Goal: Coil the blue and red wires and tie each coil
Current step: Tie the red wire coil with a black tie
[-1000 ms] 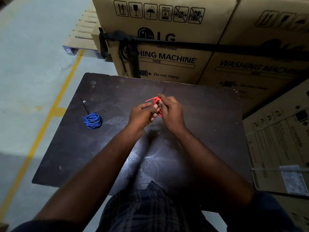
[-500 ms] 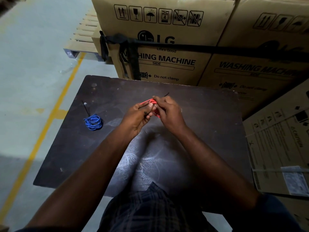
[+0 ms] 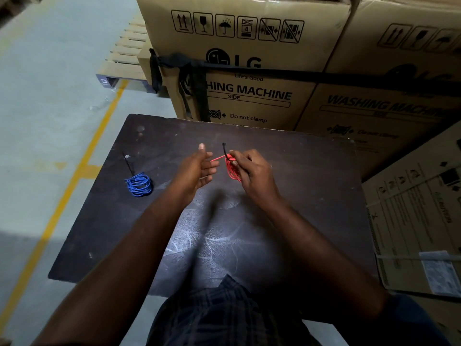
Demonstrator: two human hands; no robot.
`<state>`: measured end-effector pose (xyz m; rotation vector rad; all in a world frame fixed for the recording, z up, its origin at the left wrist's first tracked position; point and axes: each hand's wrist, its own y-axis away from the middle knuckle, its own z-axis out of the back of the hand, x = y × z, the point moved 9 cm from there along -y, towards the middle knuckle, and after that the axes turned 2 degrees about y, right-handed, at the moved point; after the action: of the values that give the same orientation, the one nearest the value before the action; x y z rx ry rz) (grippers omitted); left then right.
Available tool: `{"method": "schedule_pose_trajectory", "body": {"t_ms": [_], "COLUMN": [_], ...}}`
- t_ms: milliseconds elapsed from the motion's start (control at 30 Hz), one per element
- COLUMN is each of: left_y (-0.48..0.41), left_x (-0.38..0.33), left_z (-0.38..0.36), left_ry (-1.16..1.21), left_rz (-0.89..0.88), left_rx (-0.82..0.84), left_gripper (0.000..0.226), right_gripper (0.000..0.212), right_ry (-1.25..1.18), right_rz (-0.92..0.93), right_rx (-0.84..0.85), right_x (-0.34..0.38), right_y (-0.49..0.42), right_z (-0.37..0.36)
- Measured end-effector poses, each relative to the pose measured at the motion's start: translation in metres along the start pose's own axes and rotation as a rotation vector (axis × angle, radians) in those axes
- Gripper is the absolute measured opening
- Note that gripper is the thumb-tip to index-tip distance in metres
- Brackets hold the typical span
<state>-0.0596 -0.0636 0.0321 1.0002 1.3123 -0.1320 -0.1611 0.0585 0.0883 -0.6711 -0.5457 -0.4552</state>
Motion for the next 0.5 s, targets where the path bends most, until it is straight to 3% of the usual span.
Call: {"method": "schedule_pose_trajectory", "body": {"t_ms": [100, 200, 400, 500], "left_y": [-0.003, -0.002, -0.005, -0.009], "left_x": [0.012, 0.023, 0.023, 0.023], "left_z": [-0.008, -0.029, -0.041, -0.038], "left_ry": [-0.139, -0.098, 0.17, 0.217], "left_rz": [0.102, 0.233, 0.325, 0.301], "left_rx": [0.126, 0.326, 0.363, 0.335], "left_gripper": [0.056, 0.068, 0.027, 0.019], "right_gripper": [0.028, 0.029, 0.03, 0.03], "right_ry": [-0.041, -0.092, -0.205, -0.275], "right_rz": [0.001, 0.017, -0.003, -0.034], "right_rx": [0.002, 0.031, 0.051, 0.078], "right_x": [0.005, 0.012, 0.016, 0.014], "right_y": [0.0, 0.0, -0.001, -0.001], "right_z": [0.001, -0.002, 0.0, 0.0]}}
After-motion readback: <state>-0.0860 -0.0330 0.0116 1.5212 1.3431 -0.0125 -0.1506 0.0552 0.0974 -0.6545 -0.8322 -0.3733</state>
